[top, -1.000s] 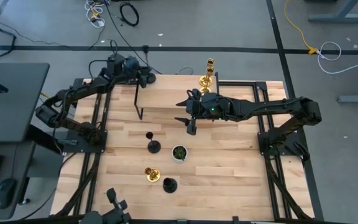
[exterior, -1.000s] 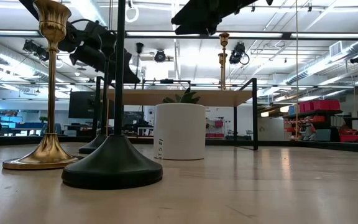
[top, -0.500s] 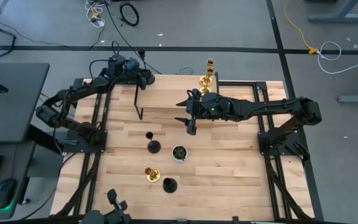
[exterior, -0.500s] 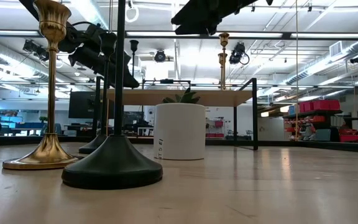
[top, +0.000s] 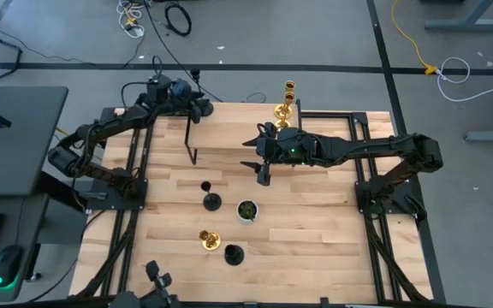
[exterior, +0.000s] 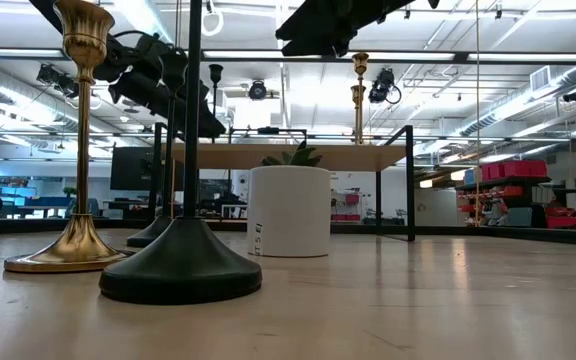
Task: Pick & Place candle stick holders
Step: Put the top black candle holder on the shelf aligned with the other black candle holder
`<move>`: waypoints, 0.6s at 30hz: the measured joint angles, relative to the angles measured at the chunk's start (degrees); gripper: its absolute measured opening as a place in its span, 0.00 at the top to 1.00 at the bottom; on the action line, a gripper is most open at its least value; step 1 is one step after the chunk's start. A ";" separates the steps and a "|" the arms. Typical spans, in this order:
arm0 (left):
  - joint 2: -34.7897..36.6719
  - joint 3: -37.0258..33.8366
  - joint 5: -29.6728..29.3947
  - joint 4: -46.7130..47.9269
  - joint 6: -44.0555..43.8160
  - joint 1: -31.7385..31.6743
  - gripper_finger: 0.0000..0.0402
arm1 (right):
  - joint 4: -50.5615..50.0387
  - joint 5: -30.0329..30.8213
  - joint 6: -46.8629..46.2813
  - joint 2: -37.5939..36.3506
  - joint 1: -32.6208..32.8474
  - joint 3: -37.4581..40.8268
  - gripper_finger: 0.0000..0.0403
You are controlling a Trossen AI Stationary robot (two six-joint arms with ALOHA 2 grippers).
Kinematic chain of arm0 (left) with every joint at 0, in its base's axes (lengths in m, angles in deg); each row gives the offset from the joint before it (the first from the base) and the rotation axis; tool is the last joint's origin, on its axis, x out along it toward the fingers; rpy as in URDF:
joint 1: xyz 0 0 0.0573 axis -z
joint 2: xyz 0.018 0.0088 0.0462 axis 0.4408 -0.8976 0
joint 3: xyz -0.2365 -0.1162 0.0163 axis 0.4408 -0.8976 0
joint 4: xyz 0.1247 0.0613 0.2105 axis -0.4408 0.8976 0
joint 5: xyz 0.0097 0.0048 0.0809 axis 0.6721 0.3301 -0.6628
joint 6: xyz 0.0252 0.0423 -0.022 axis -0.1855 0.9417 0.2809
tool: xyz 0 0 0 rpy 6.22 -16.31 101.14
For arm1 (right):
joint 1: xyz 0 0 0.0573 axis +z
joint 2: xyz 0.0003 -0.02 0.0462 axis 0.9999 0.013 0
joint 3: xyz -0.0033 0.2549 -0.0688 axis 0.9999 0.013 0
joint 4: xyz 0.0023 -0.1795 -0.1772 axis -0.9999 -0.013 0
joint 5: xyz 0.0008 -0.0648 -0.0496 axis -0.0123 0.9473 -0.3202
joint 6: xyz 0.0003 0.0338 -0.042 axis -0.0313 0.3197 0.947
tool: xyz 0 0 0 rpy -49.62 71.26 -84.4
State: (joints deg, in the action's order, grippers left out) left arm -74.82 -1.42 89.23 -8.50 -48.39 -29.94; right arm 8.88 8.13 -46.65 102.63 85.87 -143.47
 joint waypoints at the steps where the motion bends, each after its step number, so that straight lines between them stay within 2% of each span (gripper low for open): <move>1: 0.76 0.00 -0.01 0.11 0.02 0.00 0.58 | 0.00 0.00 0.00 0.00 0.00 0.00 0.32; 8: 8.00 0.07 -0.10 3.64 0.19 0.00 0.56 | 0.02 0.00 0.00 0.00 0.01 0.00 0.32; 18: 18.78 0.07 0.86 17.92 5.28 0.07 0.56 | 0.16 0.00 -1.09 0.00 0.01 0.00 0.32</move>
State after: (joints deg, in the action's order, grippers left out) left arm -56.05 -1.36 90.09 9.42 -43.11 -29.87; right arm 9.04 8.13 -47.74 102.63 85.88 -143.47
